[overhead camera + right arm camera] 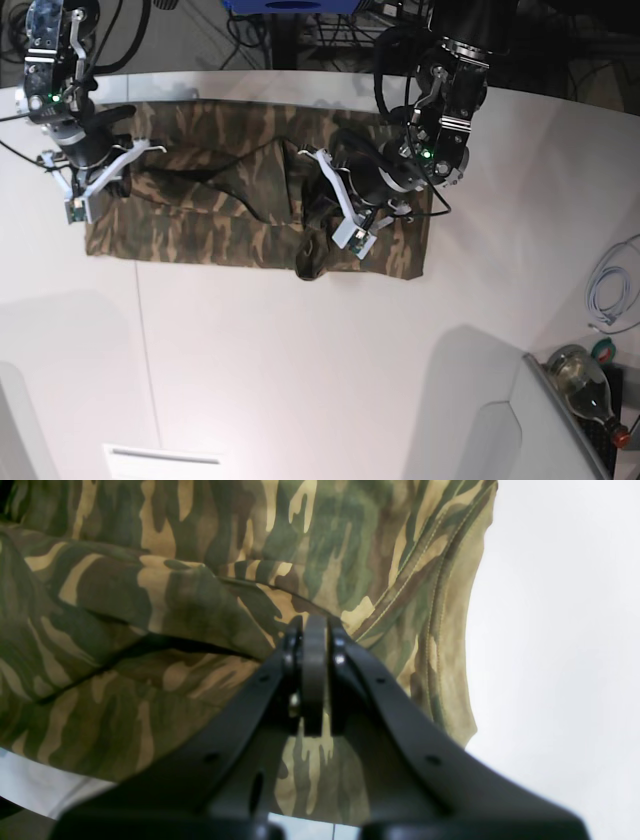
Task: Layout the t-shirt on the table in an organized manner, then fold the t-shirt properly
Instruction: 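Fold the strip's end with the left gripper toward the right gripper, then open the left gripper and raise it away from the shirt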
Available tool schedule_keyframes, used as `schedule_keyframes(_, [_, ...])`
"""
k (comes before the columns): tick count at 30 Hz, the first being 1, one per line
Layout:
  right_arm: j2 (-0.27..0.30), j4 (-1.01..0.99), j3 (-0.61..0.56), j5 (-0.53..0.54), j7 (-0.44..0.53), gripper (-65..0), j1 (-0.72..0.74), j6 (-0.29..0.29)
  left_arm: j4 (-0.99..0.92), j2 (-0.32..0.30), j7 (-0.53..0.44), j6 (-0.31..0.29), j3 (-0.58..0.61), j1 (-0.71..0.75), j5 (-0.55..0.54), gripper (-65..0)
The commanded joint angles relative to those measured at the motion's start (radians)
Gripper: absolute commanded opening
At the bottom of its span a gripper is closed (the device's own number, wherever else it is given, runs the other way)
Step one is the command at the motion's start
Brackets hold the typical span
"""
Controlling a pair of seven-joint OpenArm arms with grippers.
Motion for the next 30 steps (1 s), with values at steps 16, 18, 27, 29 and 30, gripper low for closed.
schedule_keyframes(16, [0.006, 0.016, 0.005, 0.009, 0.021, -62.9, 0.008, 0.003, 0.027, 0.001, -0.022, -0.007, 0.002, 0.003, -0.016, -44.8])
schedule_keyframes(18, [0.005, 0.016, 0.005, 0.009, 0.021, -62.9, 0.008, 0.003, 0.027, 0.001, -0.022, -0.007, 0.004, 0.004, -0.016, -37.0])
schedule_keyframes(27, [0.005, 0.016, 0.002, 0.009, 0.021, -62.9, 0.008, 0.003, 0.023, -0.009, -0.022, -0.007, 0.173, -0.002, -0.022, -24.4])
schedule_keyframes(29, [0.005, 0.016, 0.004, 0.009, 0.021, -62.9, 0.008, 0.003, 0.026, -0.009, -0.022, -0.007, 0.211, -0.005, -0.023, -24.4])
schedule_keyframes(30, [0.005, 0.016, 0.004, 0.009, 0.021, -62.9, 0.008, 0.003, 0.027, -0.009, -0.022, -0.007, 0.22, -0.005, -0.023, -24.4])
